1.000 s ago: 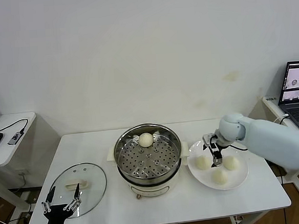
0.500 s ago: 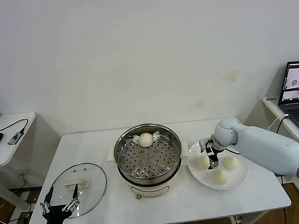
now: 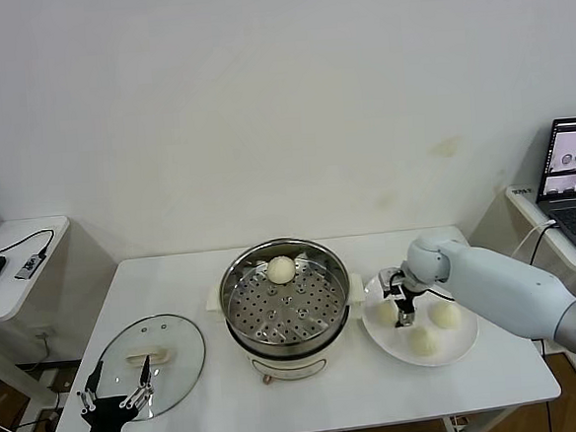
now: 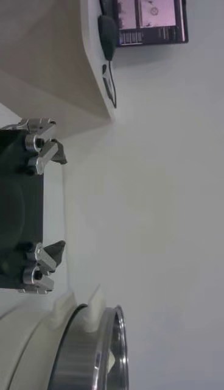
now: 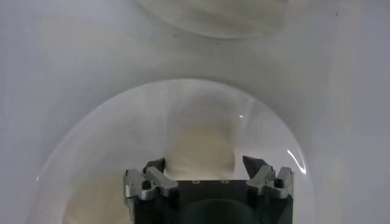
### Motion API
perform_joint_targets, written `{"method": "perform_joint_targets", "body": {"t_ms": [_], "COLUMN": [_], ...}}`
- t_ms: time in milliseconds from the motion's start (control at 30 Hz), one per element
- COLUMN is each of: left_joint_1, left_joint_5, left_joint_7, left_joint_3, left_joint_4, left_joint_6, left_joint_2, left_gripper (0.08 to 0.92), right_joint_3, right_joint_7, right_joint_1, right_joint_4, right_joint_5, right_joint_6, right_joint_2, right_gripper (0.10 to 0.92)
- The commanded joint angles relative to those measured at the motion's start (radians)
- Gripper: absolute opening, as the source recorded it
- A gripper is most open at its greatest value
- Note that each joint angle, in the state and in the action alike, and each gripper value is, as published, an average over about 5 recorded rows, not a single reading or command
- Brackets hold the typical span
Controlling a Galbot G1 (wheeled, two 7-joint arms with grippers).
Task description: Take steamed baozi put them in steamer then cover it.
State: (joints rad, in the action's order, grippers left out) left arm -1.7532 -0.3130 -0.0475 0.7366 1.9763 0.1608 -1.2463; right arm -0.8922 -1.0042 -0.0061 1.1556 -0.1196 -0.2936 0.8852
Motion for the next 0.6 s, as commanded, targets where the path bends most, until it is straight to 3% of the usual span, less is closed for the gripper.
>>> {"method": "perform_joint_targets", "body": {"t_ms": [33, 200, 600], "left_joint_1": [0.000, 0.001, 0.008], "left_joint_5": [0.002, 0.002, 0.000], "left_joint_7": [0.000, 0.000, 0.000], "left_joint_3": [0.000, -0.001, -0.010], "left_joint_4": [-0.001, 0.002, 0.011], "left_joint_6": [0.001, -0.001, -0.006], "left_joint_2": [0.001, 0.002, 0.012], "left_gripper": [0.823, 0.823, 0.823], "right_joint_3": [0.008, 0.004, -0.127], "right_joint_7": [-0.005, -0.011, -0.061], "right_joint_1": [-0.007, 0.008, 0.301], "right_joint_4": [-0.019, -0.011, 0.154], "right_joint_5": [-0.003, 0.015, 0.177], "right_joint_6": [0.000, -0.002, -0.043], "right_joint_2": [0.011, 0.004, -0.123], "right_gripper": [0.681, 0.624, 0.628]}}
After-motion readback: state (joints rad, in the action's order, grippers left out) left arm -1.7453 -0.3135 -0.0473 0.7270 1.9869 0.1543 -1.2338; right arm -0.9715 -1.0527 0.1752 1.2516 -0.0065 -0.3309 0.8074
